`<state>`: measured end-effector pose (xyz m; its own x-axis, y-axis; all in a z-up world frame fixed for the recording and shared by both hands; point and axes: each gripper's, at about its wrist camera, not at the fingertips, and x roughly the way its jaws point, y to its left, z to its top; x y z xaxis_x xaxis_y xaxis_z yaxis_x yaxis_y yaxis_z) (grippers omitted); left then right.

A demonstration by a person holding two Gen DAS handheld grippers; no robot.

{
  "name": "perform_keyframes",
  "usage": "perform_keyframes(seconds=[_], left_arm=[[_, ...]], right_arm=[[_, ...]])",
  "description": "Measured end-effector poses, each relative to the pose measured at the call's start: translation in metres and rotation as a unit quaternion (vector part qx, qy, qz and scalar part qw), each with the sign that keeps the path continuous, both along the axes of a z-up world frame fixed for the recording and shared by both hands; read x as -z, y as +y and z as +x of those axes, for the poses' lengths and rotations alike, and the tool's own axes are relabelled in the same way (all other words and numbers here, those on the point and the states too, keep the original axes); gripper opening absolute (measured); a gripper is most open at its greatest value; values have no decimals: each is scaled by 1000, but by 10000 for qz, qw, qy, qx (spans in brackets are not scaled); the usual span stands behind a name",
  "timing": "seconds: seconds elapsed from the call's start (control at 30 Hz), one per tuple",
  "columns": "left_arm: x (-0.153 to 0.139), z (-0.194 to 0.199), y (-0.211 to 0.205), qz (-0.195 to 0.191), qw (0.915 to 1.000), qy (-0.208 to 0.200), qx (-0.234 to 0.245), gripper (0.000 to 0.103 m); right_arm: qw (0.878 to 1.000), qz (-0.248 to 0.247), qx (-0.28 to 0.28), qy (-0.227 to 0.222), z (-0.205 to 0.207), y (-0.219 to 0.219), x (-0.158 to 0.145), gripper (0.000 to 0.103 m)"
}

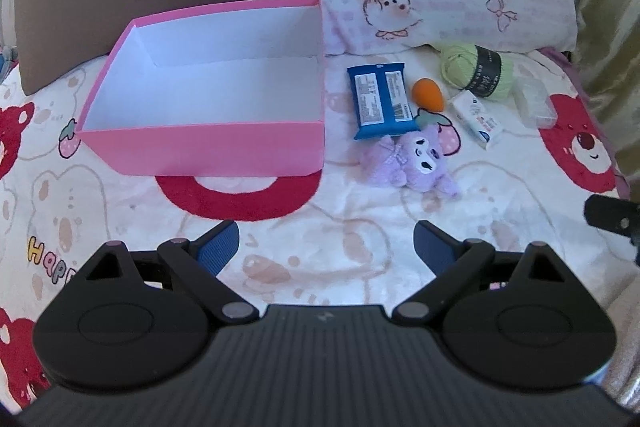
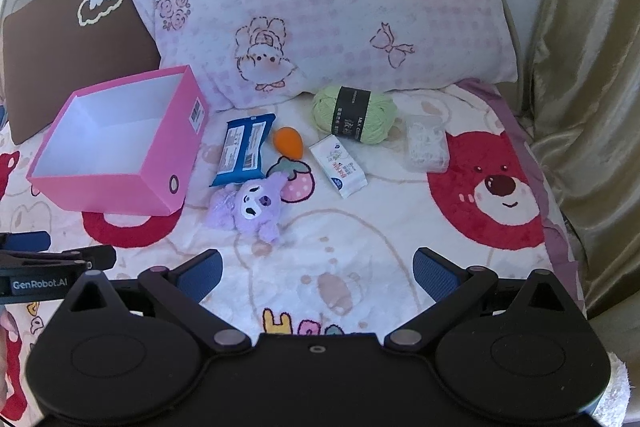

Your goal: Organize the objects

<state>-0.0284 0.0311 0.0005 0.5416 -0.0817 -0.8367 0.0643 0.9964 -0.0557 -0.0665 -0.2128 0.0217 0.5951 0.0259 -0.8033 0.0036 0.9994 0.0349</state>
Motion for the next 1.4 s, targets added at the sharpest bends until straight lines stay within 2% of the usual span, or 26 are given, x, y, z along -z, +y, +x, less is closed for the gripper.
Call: perform_keyframes(seconds=[0.17, 0.5, 0.73, 0.83, 1.0, 1.1, 1.23, 1.33, 1.4], left_arm=[[-2, -1, 3, -104, 9999, 36, -9, 95], [-3, -1, 8, 224, 9997, -15, -4, 95], [-11, -7, 6, 191, 9997, -101, 125, 95], [-16, -6, 5, 152, 9997, -107, 145, 95], [-33, -1, 4, 214, 9993, -169, 252, 95], [-43, 7, -1, 304, 9984, -154, 460, 95], [-56, 20, -14, 428, 9957, -145, 807, 95], [-60, 30, -26, 388, 9940, -112, 1014, 95], [-61, 36, -34, 322, 9928, -103, 1147, 95]], right_arm=[[10000, -40, -11, 44, 1, 1, 3, 102], [10000, -96, 1, -6, -2, 0, 0, 102], [9998, -215, 16, 1, -2, -2, 0, 102], [10000, -93, 3, 35, -2, -4, 0, 103], [9992, 114, -391, -35, -2, -7, -4, 102], [9960, 300, -829, -169, -1, -11, -7, 102], [9866, 817, -1381, -303, 3, -17, -5, 102], [9778, 977, -1830, -292, 9, -13, 1, 102], [9731, 1008, -2020, -456, 9, -9, 4, 102]])
